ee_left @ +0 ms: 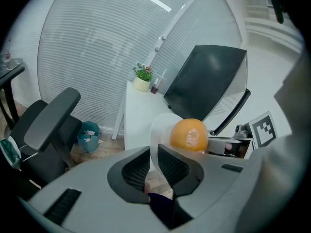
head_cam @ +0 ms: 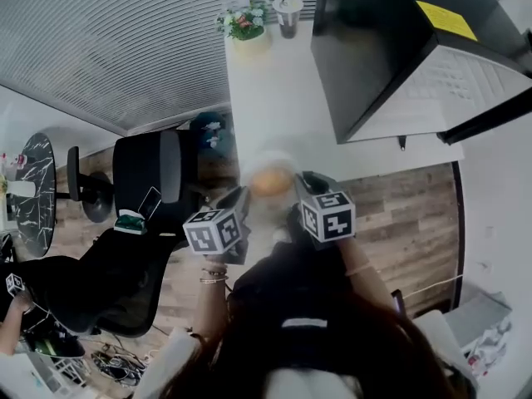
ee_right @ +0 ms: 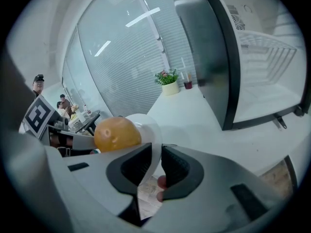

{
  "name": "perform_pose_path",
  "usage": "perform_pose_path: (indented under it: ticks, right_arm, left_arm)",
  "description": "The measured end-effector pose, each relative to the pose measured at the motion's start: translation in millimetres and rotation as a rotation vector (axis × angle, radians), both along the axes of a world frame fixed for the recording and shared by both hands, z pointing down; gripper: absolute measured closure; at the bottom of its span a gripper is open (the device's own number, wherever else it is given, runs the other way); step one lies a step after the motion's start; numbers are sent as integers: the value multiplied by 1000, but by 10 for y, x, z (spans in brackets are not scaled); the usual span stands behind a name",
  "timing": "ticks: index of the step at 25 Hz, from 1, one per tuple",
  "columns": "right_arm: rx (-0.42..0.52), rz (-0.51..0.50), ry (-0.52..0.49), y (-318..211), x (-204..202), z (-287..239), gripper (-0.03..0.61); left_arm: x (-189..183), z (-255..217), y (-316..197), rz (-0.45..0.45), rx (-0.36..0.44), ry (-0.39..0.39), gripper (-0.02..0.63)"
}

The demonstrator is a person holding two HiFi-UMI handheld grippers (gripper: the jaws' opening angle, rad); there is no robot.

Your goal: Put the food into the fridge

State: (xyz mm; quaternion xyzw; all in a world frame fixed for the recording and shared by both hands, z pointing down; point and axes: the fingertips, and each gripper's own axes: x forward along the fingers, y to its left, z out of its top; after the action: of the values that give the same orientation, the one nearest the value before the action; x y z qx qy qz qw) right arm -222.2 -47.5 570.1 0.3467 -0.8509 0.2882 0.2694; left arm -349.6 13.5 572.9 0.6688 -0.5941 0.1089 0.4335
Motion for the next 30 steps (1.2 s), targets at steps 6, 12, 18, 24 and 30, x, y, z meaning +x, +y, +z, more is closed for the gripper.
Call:
perform_pose_path:
  ticks: [6, 12, 18, 24, 30]
  right_arm:
    - [31, 18, -5, 207, -31, -94, 517]
    - [61, 26, -4, 317, -94, -202, 517]
    - [77, 18, -5, 371, -160, -265, 517]
    - [93, 9, -9, 365, -158, -326, 517]
    - [93, 1, -24, 397, -5, -366, 517]
  left_arm:
    - [-32, -85, 203, 13, 24, -4, 560]
    - [-85, -167, 335, 20, 44, -7, 561]
    - [-133, -224, 420, 10, 63, -2, 561]
    - [-109, -258, 458, 4, 68, -2, 561]
    - [35, -315, 475, -16, 75, -14, 563]
